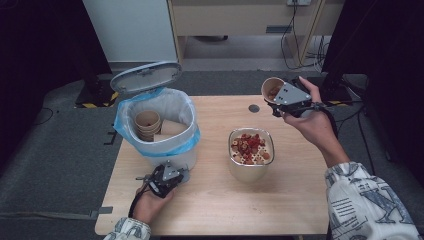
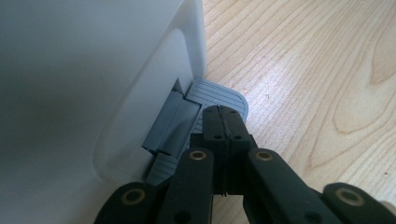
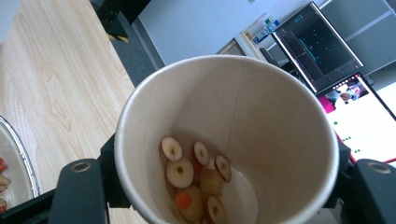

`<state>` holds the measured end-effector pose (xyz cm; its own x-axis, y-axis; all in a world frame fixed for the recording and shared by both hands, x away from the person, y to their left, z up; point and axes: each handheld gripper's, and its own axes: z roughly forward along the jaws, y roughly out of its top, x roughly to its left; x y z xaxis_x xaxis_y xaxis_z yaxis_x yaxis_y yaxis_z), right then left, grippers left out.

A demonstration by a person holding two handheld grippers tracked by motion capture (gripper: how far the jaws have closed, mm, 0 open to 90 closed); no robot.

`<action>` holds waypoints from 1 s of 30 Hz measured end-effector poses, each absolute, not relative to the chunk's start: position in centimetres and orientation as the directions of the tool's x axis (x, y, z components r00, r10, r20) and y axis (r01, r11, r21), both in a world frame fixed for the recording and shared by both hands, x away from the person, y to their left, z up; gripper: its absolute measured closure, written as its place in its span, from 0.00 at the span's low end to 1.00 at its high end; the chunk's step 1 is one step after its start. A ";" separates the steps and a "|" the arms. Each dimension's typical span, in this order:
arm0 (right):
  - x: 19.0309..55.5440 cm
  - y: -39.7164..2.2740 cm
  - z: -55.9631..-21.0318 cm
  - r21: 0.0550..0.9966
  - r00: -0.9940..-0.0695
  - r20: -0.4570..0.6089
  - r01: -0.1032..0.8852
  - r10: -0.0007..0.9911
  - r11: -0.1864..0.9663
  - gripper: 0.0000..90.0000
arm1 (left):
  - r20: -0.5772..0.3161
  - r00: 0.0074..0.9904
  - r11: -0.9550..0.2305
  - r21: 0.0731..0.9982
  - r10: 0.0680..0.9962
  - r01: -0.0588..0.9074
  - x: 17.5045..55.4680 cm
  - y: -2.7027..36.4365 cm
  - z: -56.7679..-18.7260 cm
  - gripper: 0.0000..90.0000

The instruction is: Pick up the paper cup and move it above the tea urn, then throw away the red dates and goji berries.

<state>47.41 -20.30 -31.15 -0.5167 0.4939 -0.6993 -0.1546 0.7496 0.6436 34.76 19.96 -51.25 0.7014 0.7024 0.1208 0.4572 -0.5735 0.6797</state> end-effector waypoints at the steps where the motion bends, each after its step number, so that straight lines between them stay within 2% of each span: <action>1: 47.3 -20.3 -31.1 0.639 -0.515 -0.703 -0.155 0.490 0.753 0.33 | 0.121 0.701 -0.574 0.679 0.702 0.457 34.8 20.0 -51.2 1.00; 14: 46.6 -20.0 -31.0 0.589 -0.491 -0.746 -0.174 0.450 0.789 0.33 | 0.122 0.701 -0.575 0.679 0.702 0.457 34.8 19.9 -51.2 1.00; 21: 46.1 -18.7 -31.4 0.565 -0.515 -0.758 -0.212 0.399 0.798 0.33 | 0.122 0.701 -0.575 0.679 0.702 0.457 34.8 19.9 -51.2 1.00; 30: 46.0 -19.0 -31.7 0.557 -0.511 -0.762 -0.203 0.399 0.805 0.33 | 0.122 0.701 -0.575 0.679 0.703 0.458 34.8 19.9 -51.2 1.00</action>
